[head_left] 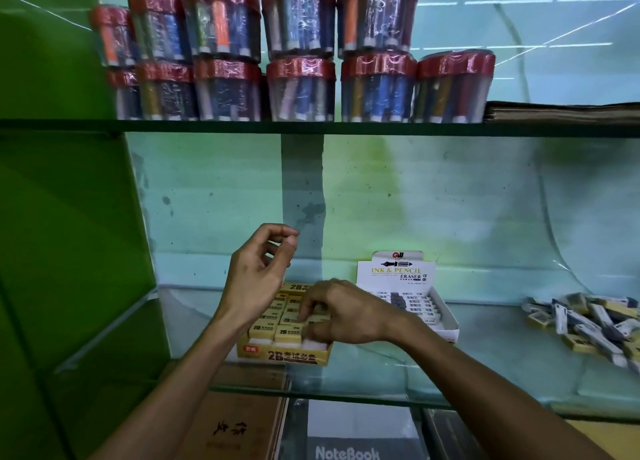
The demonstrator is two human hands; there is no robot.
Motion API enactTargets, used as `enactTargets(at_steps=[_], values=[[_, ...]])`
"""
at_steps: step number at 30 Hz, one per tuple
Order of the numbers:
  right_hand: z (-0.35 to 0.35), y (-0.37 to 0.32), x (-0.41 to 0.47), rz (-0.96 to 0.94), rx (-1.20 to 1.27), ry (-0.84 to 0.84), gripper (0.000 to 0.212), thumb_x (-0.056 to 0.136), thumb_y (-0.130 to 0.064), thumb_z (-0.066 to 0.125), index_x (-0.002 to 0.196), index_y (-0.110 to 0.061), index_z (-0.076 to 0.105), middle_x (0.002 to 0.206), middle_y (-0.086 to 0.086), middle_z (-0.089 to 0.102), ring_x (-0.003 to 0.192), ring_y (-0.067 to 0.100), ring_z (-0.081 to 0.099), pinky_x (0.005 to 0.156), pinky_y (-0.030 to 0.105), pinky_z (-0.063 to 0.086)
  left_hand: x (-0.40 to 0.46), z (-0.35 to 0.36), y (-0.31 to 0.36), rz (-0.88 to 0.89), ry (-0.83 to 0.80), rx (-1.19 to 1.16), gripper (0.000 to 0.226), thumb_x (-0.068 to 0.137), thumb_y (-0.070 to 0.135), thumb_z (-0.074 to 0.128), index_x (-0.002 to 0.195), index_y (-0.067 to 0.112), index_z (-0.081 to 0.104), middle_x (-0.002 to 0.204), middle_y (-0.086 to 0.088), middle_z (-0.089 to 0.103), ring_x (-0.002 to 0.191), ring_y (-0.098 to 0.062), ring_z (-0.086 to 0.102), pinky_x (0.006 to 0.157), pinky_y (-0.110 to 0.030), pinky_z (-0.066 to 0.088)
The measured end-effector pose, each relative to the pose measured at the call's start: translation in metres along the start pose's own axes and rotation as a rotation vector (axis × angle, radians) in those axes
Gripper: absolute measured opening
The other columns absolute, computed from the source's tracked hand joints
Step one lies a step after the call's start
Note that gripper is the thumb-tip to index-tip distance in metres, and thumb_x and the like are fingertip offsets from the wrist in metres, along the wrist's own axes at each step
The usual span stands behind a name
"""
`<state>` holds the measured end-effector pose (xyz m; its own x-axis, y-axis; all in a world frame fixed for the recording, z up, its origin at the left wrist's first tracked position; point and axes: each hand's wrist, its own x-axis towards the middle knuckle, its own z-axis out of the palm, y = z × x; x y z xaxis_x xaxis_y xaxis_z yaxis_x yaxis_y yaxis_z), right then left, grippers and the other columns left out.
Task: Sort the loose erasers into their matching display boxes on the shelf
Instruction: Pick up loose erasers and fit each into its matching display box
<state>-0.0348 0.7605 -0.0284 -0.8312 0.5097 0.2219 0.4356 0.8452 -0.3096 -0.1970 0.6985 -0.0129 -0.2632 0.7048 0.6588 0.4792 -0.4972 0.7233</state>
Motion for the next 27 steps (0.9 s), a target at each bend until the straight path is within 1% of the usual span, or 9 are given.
enactTargets(at_steps=[5,9,14,18,20,22,24,25,27], values=[[-0.019,0.029,-0.042,0.033,-0.06,0.165,0.01,0.09,-0.027,0.064,0.098,-0.021,0.067,0.103,-0.006,0.065,0.094,0.006,0.049,0.081,0.02,0.036,-0.002,0.029,0.008,0.016,-0.062,-0.043,0.008,0.096,0.029,0.057,0.102,0.03,0.063,0.093,0.008,0.065,0.075,-0.007,0.061,0.065,-0.015,0.048],[-0.038,0.051,-0.087,0.113,-0.016,0.287,0.005,0.088,-0.018,0.065,0.09,-0.017,0.069,0.091,-0.011,0.067,0.085,0.002,0.051,0.075,0.013,0.039,-0.002,0.067,0.018,0.043,-0.128,-0.14,0.009,0.096,0.02,0.058,0.099,0.027,0.064,0.088,0.0,0.064,0.071,-0.009,0.059,0.062,-0.015,0.046],[-0.059,0.085,-0.141,0.237,-0.069,0.374,0.004,0.089,-0.019,0.065,0.091,-0.018,0.069,0.092,-0.007,0.069,0.082,0.005,0.053,0.077,0.023,0.043,-0.007,0.118,0.031,0.085,-0.241,-0.182,0.007,0.095,0.021,0.06,0.097,0.027,0.064,0.084,0.006,0.065,0.071,-0.016,0.06,0.065,-0.03,0.049],[-0.075,0.108,-0.184,0.35,-0.116,0.387,0.006,0.091,-0.021,0.063,0.095,-0.019,0.068,0.096,-0.007,0.068,0.085,0.004,0.052,0.075,0.02,0.039,-0.013,0.159,0.042,0.083,-0.337,-0.179,0.012,0.095,0.016,0.061,0.094,0.027,0.065,0.087,0.007,0.068,0.077,-0.02,0.061,0.069,-0.034,0.05],[-0.085,0.121,-0.205,0.417,-0.136,0.397,0.008,0.091,-0.018,0.062,0.097,-0.018,0.068,0.096,-0.006,0.067,0.085,0.004,0.054,0.074,0.018,0.039,-0.016,0.18,0.046,0.093,-0.392,-0.147,0.013,0.094,0.014,0.062,0.093,0.026,0.066,0.084,0.009,0.067,0.074,-0.016,0.06,0.067,-0.03,0.049],[-0.094,0.139,-0.222,0.503,-0.16,0.42,0.01,0.09,-0.015,0.061,0.097,-0.018,0.068,0.095,-0.006,0.067,0.087,0.008,0.059,0.071,0.016,0.04,-0.021,0.201,0.05,0.118,-0.453,-0.098,0.012,0.093,0.014,0.063,0.094,0.025,0.066,0.082,0.011,0.065,0.066,-0.008,0.055,0.06,-0.02,0.044],[-0.102,0.156,-0.237,0.617,-0.159,0.454,0.012,0.089,-0.014,0.06,0.097,-0.02,0.068,0.091,-0.008,0.065,0.085,0.012,0.061,0.066,0.01,0.038,-0.025,0.222,0.055,0.128,-0.521,-0.053,0.008,0.093,0.017,0.062,0.098,0.022,0.065,0.085,0.012,0.063,0.062,-0.008,0.054,0.057,-0.016,0.041],[-0.106,0.164,-0.242,0.675,-0.16,0.471,0.013,0.089,-0.015,0.06,0.098,-0.02,0.068,0.091,-0.007,0.066,0.084,0.012,0.061,0.065,0.011,0.038,-0.028,0.231,0.057,0.136,-0.555,-0.032,0.008,0.093,0.018,0.062,0.099,0.021,0.064,0.087,0.012,0.063,0.062,-0.01,0.055,0.056,-0.016,0.041],[-0.112,0.176,-0.249,0.766,-0.194,0.483,0.015,0.091,-0.019,0.058,0.102,-0.018,0.068,0.096,-0.002,0.07,0.088,0.016,0.062,0.07,0.02,0.041,-0.032,0.25,0.059,0.156,-0.611,0.009,0.008,0.093,0.02,0.061,0.101,0.021,0.064,0.09,0.012,0.062,0.062,-0.009,0.056,0.057,-0.014,0.041]])
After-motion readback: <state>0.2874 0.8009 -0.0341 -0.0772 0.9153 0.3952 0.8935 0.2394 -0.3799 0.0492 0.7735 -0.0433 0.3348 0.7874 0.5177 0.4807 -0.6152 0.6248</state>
